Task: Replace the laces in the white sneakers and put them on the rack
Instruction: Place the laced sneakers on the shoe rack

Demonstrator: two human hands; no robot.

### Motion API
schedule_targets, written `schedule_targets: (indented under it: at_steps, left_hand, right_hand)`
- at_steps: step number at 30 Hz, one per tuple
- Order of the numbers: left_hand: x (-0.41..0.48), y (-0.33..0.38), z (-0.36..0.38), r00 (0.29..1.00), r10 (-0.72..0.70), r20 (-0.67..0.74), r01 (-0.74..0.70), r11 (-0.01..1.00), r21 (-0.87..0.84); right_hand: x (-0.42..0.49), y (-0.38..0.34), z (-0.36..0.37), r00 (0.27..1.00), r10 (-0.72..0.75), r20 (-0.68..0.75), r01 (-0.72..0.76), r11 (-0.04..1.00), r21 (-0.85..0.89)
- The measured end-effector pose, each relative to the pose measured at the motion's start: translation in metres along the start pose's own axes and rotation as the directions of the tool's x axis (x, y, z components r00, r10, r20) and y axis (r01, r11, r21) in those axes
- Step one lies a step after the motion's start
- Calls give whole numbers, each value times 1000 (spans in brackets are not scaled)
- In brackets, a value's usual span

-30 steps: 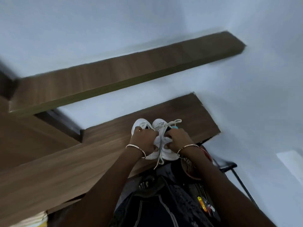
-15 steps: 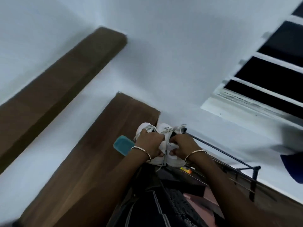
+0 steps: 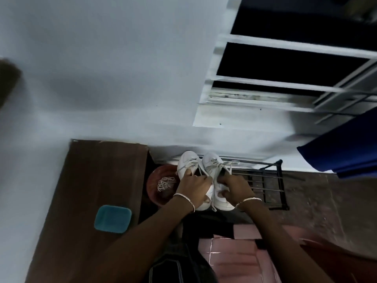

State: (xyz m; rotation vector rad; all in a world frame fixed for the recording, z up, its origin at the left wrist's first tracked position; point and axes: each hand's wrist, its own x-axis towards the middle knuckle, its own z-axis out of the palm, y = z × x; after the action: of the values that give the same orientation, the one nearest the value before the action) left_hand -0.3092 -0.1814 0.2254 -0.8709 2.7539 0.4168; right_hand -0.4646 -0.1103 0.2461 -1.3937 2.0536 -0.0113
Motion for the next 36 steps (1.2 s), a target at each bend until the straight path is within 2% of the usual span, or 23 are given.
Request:
schedule_targets:
  at_steps: [5,9,16,21,27,30,33,35,36]
  left_hand:
    - [41,3,53,998,57,-22,-57,998,25]
    - [73,0,109,996,81,25,-82,995,59]
    - [110,1,204,992,110,-68,-102,989,104]
    - [116,7,257,989,145,-31,-141,984,105]
    - [125,6,276,992,123,33,-126,988,87]
    - [123,0,271,987,141,70,-142,990,10]
    - [117,-9,255,989,142,45,-132,975,-179]
    - [111,-18,238,994,84,76,-52,935,-350]
    - [104,-26,231,991,5,131,50,907,-417]
  right_hand:
    - [27,37,39,994,98,-38,-95,994,62]
    - [58,71,83,984,164,-71,-160,986,55]
    - [102,110,151,967,231,-110,-223,972,78]
    - [113,125,187,958,285,-14,-284,957,57]
    - [122,134,197,919,353,174,-361,932,20]
    - [124,133,202,904,353,241,-363,932,-1]
    - [124,125,202,892,367,262,-371,928,-36]
    - [122,113,197,898,406,170,-404,914,-44]
    - [120,101,194,900,428,80,-425,904,-53]
